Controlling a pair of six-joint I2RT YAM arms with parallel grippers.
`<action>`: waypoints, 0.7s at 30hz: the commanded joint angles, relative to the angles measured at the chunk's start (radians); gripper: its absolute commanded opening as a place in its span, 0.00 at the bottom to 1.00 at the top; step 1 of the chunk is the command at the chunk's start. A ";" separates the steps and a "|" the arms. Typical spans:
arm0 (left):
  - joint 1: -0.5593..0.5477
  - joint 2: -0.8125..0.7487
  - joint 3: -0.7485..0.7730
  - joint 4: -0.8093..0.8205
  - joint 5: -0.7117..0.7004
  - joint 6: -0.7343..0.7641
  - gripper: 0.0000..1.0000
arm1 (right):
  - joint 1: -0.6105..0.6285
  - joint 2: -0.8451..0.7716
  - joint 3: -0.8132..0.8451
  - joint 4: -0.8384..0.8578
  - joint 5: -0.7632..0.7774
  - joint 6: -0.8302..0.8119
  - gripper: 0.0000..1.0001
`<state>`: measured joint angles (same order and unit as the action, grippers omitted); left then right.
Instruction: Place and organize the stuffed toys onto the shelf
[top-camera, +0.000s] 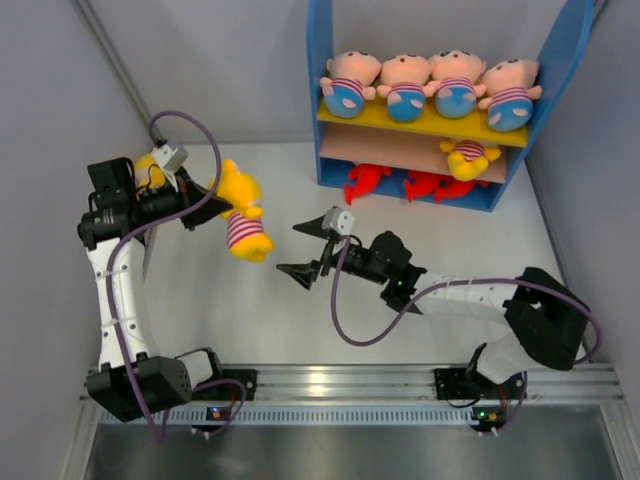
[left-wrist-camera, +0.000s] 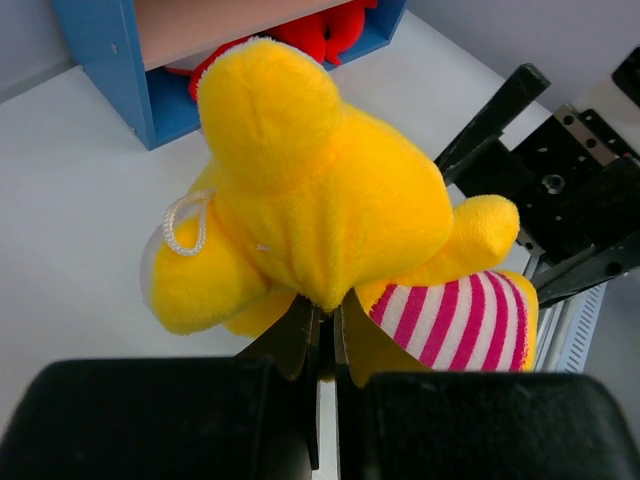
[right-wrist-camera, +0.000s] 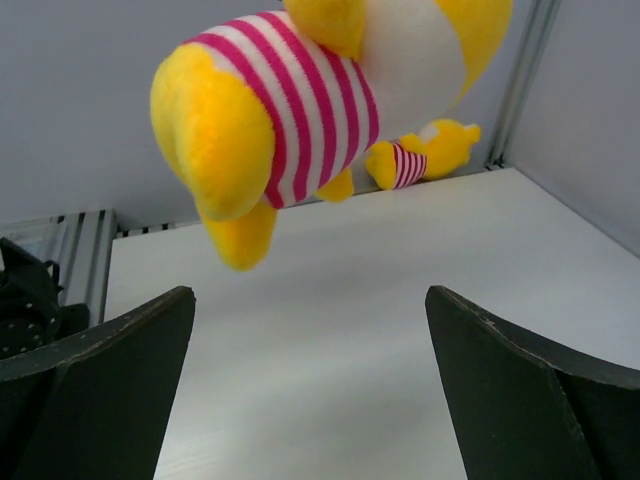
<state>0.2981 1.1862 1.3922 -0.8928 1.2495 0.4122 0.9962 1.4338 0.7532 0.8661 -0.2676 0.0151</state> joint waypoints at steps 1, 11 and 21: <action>-0.007 -0.028 0.027 0.005 0.062 -0.032 0.00 | 0.019 0.123 0.112 0.256 -0.036 0.035 0.99; -0.007 -0.043 0.008 0.005 0.042 -0.013 0.00 | 0.064 0.240 0.299 0.252 -0.068 0.128 0.93; -0.007 -0.023 -0.031 0.006 -0.051 -0.006 0.00 | 0.071 0.304 0.399 0.246 0.022 0.246 0.01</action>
<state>0.2996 1.1629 1.3884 -0.8879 1.2144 0.3946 1.0512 1.7294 1.0660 1.0317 -0.2939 0.2020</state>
